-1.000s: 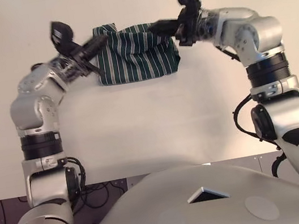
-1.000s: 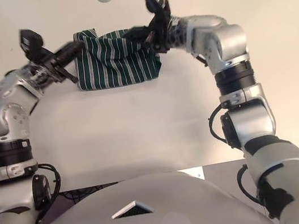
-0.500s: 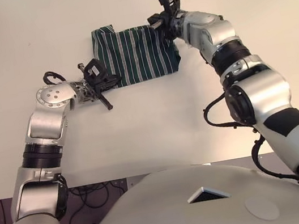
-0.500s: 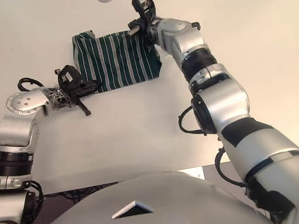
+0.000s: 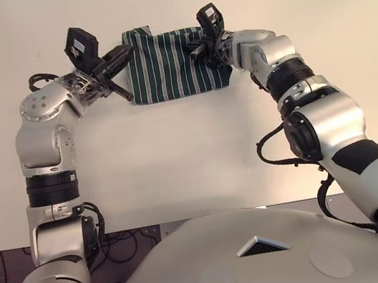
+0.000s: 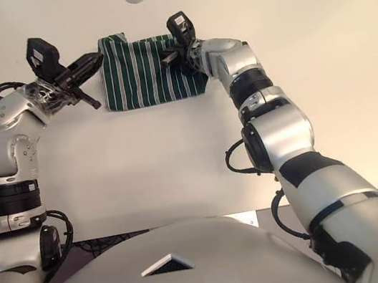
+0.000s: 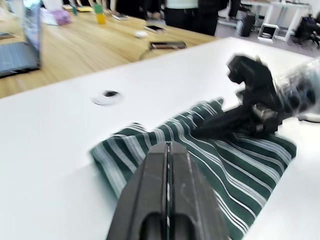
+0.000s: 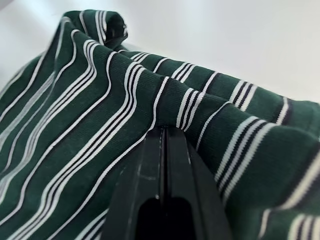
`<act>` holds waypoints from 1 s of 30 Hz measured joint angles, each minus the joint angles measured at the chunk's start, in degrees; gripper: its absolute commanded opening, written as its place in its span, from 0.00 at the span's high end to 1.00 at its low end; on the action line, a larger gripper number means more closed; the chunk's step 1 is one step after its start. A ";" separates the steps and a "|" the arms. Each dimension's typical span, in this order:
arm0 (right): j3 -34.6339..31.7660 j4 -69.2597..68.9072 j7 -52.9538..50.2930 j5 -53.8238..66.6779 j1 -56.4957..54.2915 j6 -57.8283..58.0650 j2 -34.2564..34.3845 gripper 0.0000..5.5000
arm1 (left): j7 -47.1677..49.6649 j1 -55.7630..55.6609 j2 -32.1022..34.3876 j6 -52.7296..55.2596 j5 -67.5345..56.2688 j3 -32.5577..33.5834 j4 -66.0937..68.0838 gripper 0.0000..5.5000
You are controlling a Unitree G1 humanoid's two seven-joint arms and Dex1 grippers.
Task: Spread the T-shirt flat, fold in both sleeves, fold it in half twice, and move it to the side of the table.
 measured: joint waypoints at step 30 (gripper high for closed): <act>-7.31 -51.85 -37.38 -6.19 21.64 -9.88 -15.29 1.00 | 35.30 -2.20 -17.22 -10.43 9.96 6.37 11.33 1.00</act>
